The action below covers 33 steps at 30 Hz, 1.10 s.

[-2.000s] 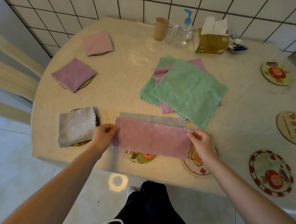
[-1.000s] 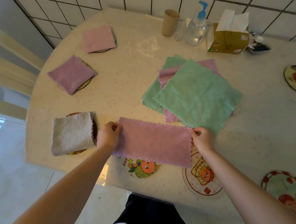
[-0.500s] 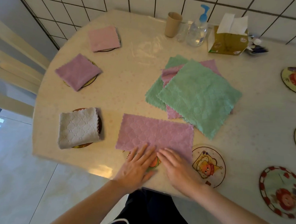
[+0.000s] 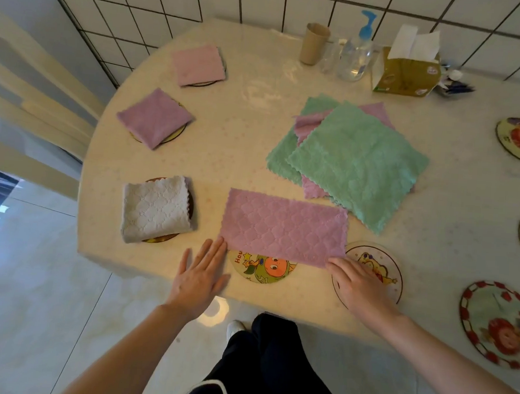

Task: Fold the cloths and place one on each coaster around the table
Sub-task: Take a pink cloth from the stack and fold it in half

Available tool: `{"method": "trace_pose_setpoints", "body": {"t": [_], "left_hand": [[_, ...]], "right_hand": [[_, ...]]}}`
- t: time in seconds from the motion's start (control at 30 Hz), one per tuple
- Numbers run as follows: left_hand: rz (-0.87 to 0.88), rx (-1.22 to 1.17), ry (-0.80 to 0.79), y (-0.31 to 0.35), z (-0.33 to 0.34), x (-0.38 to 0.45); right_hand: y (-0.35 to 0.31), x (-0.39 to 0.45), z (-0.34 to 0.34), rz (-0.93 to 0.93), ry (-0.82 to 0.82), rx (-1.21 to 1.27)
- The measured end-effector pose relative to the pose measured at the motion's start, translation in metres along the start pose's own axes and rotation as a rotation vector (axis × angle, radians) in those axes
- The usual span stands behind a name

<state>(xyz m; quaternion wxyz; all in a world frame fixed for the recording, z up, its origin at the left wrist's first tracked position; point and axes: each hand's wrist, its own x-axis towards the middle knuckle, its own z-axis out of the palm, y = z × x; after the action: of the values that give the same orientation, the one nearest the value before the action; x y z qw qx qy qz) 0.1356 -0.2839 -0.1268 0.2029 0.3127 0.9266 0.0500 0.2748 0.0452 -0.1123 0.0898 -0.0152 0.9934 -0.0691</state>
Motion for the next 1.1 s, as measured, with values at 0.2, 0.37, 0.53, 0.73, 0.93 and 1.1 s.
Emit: {"method": "trace_pose_setpoints", "body": {"t": [0.2,0.37,0.53,0.73,0.93,1.1], "left_hand": [[-0.125,-0.016,0.06,0.029,-0.01,0.008],[0.081,-0.04,0.12,0.072,-0.022,0.02],[0.189,-0.08,0.094,0.133,-0.009,0.042],[0.065,-0.144,0.113,0.163,0.007,0.051],[0.168,-0.252,0.126,0.146,0.014,0.03],[0.195,-0.337,0.149,0.127,0.014,0.0]], "right_hand": [[-0.008,0.025,-0.007,0.027,0.034,-0.103],[-0.005,0.037,-0.018,-0.02,0.053,-0.162],[-0.007,0.037,-0.047,-0.17,0.226,-0.047],[-0.006,0.016,-0.053,-0.408,0.123,0.153],[0.04,0.024,-0.047,-0.443,0.041,0.213],[0.066,0.043,-0.03,-0.365,-0.185,0.037]]}}
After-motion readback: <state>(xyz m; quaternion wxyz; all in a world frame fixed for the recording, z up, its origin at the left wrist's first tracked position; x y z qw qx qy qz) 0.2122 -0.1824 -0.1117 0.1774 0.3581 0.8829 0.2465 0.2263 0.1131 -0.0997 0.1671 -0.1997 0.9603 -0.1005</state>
